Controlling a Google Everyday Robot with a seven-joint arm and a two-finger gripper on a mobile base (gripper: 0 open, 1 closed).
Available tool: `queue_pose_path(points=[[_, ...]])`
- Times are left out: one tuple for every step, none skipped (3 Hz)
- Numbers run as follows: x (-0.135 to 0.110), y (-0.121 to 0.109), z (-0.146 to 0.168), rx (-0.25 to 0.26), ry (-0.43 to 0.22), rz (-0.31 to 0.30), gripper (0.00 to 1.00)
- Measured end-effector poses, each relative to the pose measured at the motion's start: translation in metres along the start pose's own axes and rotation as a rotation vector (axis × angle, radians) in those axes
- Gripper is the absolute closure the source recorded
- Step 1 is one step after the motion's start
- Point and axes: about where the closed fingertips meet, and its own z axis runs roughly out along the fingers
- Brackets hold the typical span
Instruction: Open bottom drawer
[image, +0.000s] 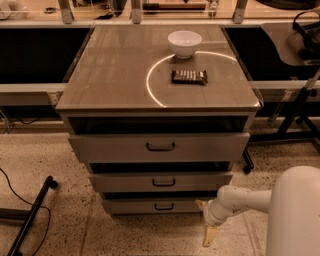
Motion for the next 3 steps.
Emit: queue_pose_path(points=[[0.012, -0.018, 0.021, 0.028, 0.017, -0.025, 0.00], [0.021, -0.035, 0.035, 0.061, 0.013, -0.039, 0.00], [0.030, -0.055, 0.050, 0.085, 0.005, -0.040, 0.00]])
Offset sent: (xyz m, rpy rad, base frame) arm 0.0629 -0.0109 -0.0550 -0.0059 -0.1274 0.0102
